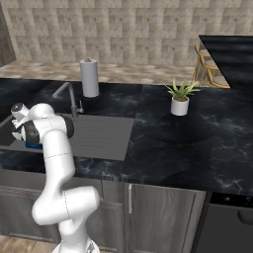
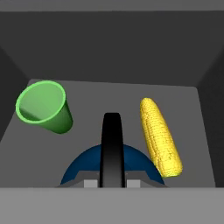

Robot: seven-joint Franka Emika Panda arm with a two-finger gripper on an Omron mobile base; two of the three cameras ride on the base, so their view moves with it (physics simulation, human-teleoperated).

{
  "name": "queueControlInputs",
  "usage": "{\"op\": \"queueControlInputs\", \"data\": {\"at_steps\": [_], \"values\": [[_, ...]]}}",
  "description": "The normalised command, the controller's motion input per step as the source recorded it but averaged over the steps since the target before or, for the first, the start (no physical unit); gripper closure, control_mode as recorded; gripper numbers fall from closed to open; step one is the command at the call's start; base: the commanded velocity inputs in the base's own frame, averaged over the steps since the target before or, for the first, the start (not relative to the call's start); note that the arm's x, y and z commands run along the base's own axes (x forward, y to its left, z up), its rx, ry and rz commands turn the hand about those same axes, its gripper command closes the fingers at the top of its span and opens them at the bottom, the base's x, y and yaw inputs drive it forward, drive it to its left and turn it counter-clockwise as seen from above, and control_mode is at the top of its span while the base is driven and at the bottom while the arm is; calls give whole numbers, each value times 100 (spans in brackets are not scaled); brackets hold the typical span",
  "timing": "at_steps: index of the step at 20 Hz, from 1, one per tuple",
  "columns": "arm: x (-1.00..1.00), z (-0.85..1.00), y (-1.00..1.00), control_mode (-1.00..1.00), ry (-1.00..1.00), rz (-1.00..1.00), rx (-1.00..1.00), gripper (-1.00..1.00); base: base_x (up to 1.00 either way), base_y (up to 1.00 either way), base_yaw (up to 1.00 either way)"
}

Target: Pick the kettle and cup and place them in the sink. Then turn on the water.

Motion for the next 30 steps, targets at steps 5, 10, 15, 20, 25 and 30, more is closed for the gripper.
{"op": "queueControlInputs", "data": {"at_steps": [5,10,15,20,25,30], "values": [[25,-30,0,-100,0,0,0,100,0,0,0],[21,-26,7,-100,0,0,0,100,0,0,0],[3,-16,7,-100,0,0,0,100,0,0,0],[0,0,0,-100,0,0,0,100,0,0,0],[0,0,0,-100,0,0,0,100,0,0,0],[0,0,0,-100,0,0,0,100,0,0,0]]}}
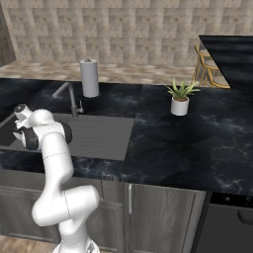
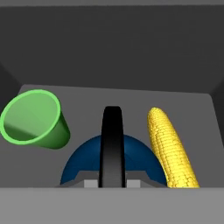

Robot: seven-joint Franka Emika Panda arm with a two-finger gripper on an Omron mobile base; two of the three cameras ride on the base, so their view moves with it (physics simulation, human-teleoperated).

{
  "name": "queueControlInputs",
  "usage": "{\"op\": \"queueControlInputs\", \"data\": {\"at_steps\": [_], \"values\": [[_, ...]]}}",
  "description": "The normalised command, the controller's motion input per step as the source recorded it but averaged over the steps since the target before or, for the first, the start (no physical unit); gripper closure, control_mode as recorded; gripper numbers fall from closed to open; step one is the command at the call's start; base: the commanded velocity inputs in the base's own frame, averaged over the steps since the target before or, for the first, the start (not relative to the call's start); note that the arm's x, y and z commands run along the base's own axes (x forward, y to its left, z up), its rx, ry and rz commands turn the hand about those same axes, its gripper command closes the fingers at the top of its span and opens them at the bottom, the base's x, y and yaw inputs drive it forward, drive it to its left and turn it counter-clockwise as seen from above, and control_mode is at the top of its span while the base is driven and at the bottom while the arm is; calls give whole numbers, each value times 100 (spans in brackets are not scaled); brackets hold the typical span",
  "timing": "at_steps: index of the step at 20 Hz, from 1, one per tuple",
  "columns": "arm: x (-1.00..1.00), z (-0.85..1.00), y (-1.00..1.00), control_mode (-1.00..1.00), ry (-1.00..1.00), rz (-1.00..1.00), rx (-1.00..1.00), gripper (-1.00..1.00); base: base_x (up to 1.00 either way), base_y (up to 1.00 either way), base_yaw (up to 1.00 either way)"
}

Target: Pick the kettle and cup and place them in the sink. Then turn on the water.

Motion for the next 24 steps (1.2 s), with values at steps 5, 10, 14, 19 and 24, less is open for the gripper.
{"op": "queueControlInputs", "data": {"at_steps": [5,10,14,19,24], "values": [[0,-3,0,-100,0,0,0,100,0,0,0],[0,-27,1,-100,0,0,0,100,0,0,0],[0,-3,0,-100,0,0,0,100,0,0,0],[0,0,0,-100,0,0,0,-100,0,0,0],[0,-1,0,-100,0,0,0,-100,0,0,0]]}}
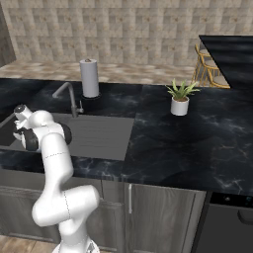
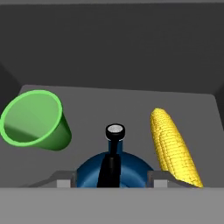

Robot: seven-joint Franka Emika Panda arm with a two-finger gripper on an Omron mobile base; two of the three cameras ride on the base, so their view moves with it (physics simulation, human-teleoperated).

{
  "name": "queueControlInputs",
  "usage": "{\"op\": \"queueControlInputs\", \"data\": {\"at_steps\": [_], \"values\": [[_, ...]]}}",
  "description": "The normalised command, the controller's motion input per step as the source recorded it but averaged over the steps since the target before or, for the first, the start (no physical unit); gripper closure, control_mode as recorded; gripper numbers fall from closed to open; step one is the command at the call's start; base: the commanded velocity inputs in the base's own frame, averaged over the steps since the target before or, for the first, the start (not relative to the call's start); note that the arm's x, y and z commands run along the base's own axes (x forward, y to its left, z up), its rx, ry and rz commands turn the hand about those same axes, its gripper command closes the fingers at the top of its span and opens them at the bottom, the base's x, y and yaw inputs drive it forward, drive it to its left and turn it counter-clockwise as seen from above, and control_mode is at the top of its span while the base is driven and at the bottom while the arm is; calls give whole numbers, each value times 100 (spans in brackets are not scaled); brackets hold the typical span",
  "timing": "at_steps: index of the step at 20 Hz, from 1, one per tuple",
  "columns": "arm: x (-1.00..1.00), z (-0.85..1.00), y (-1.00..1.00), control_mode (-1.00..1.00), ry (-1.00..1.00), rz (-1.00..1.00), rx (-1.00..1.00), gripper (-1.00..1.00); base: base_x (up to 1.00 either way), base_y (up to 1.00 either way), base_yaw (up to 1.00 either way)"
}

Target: Pick the kettle and cup and place them in the sink. Then turn on the water.

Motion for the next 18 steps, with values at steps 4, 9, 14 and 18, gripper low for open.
{"op": "queueControlInputs", "data": {"at_steps": [4,9,14,18], "values": [[0,-9,0,-100,0,0,0,-100,0,0,0],[0,10,0,-100,0,0,0,-100,0,0,0],[0,43,0,-100,0,0,2,-100,0,0,0],[0,50,-18,-100,0,0,5,-100,0,0,0]]}}
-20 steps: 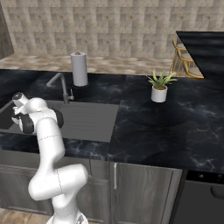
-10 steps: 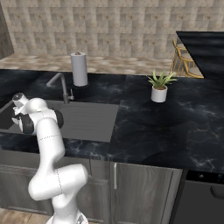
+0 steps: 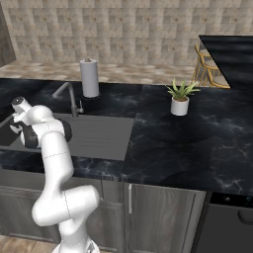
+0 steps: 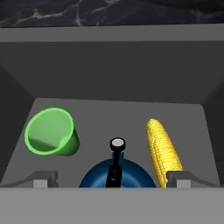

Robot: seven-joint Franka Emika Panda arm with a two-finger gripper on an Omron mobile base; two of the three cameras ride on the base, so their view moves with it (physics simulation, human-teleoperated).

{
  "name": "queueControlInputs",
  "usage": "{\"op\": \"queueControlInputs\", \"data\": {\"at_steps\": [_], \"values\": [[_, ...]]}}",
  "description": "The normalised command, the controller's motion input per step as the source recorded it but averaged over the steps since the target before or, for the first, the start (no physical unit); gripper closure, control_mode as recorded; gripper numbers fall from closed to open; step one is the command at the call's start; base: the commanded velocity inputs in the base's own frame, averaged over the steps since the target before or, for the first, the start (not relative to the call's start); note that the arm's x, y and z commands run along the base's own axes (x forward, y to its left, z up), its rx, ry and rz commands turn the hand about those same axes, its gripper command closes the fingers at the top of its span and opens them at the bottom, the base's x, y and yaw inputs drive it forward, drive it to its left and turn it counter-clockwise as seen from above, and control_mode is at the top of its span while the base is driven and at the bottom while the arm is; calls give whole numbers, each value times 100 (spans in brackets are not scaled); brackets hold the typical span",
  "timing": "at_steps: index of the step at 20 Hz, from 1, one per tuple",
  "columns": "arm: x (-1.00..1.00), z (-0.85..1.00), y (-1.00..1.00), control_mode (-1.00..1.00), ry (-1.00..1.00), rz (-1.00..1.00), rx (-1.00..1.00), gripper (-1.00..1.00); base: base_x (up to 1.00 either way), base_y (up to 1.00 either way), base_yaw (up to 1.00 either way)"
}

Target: Pick the kettle and cup and place them in the sink. Then turn on the water.

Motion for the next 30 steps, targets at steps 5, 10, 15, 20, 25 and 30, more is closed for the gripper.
{"op": "queueControlInputs", "data": {"at_steps": [5,10,15,20,25,30], "values": [[-4,40,-14,-100,-3,0,3,-100,0,0,0],[-21,17,-22,-100,-16,0,0,-100,0,0,0],[-16,16,-36,-100,-12,1,0,-100,0,0,0],[-15,23,-40,-100,-3,3,0,-100,0,0,0],[-9,28,-43,-100,-1,3,2,-100,0,0,0],[-6,42,-44,-100,-1,2,5,-100,0,0,0]]}}
